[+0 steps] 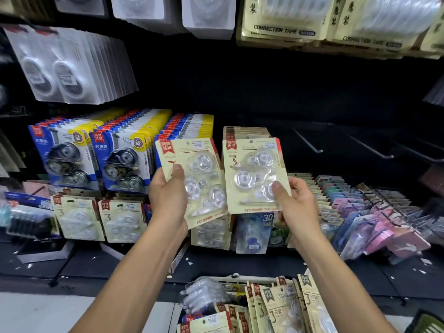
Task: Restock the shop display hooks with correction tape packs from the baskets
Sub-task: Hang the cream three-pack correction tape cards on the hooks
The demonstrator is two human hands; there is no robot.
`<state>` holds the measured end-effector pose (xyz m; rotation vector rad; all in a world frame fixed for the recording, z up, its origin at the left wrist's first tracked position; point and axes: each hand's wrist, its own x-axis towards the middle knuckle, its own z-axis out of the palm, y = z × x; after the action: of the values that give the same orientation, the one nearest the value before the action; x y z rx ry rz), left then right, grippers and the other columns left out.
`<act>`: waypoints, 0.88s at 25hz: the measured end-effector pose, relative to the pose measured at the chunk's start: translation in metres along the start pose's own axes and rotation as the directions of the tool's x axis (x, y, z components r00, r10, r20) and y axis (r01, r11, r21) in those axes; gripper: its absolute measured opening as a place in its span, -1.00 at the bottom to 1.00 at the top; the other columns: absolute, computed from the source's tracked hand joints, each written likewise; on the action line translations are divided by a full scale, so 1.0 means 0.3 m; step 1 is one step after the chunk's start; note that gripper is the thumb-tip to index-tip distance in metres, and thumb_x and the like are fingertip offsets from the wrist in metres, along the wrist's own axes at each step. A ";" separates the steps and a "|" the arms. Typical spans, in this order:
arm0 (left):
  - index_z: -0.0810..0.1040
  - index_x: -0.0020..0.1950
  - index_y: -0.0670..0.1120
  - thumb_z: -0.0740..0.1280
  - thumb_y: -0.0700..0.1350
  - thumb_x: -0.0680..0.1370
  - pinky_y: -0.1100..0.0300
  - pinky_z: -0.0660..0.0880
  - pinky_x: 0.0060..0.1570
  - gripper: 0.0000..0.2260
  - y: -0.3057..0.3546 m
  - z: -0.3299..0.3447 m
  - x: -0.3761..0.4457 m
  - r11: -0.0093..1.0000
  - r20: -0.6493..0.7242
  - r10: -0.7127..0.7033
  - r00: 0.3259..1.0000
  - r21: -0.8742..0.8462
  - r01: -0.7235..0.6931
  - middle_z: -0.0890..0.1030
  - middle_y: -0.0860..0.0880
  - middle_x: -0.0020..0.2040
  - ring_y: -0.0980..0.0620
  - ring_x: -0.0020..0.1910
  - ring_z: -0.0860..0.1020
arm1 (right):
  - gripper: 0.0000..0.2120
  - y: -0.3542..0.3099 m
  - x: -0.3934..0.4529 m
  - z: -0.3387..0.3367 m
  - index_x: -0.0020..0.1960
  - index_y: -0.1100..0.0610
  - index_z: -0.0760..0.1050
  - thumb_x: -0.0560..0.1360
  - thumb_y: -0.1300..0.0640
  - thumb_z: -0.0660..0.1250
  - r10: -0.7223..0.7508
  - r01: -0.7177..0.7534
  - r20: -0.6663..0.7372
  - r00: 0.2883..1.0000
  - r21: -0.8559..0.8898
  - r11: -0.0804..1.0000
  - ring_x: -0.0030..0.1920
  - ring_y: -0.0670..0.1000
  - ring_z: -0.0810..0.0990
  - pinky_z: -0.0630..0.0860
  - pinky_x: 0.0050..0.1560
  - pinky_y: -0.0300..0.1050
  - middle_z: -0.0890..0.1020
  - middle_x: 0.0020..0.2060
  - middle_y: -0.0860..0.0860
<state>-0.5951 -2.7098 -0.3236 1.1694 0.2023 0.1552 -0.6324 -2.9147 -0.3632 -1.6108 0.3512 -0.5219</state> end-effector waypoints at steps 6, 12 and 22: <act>0.58 0.14 0.05 0.24 -0.08 0.70 0.20 0.52 -0.13 -0.88 0.012 -0.018 0.021 0.998 -0.084 0.057 0.995 0.034 -0.054 0.65 0.14 -0.02 0.12 -0.07 0.60 | -0.76 0.005 -0.019 0.002 0.07 -0.36 0.41 0.50 -0.07 0.36 -0.081 0.072 -0.146 0.986 -0.062 0.995 -0.03 0.06 0.68 0.63 0.01 0.26 0.66 0.03 -0.08; 0.59 0.22 0.03 0.25 -0.05 0.70 -0.06 0.53 0.27 -0.83 0.021 -0.039 0.034 0.996 -0.082 0.072 0.994 0.064 -0.067 0.66 0.10 0.08 -0.01 0.14 0.61 | -0.99 0.021 -0.029 0.023 -0.01 -0.09 0.53 0.57 0.02 0.36 -0.106 0.089 -0.211 0.972 -0.088 0.992 0.17 0.08 0.58 0.54 0.17 0.10 0.63 0.08 -0.08; 0.57 0.33 0.01 0.24 -0.06 0.71 0.35 0.43 -0.23 -0.77 0.044 -0.051 0.024 0.998 -0.061 0.064 0.996 -0.010 -0.065 0.63 0.21 0.03 0.28 -0.08 0.56 | -0.90 0.032 -0.027 0.032 -0.09 -0.07 0.66 0.54 0.11 0.42 -0.145 0.156 -0.176 0.974 0.055 0.986 -0.03 -0.02 0.65 0.56 0.12 0.07 0.72 -0.07 -0.09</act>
<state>-0.5919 -2.6893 -0.3179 1.1608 0.2167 0.2486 -0.6336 -2.9034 -0.3743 -1.5368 0.3367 -0.7838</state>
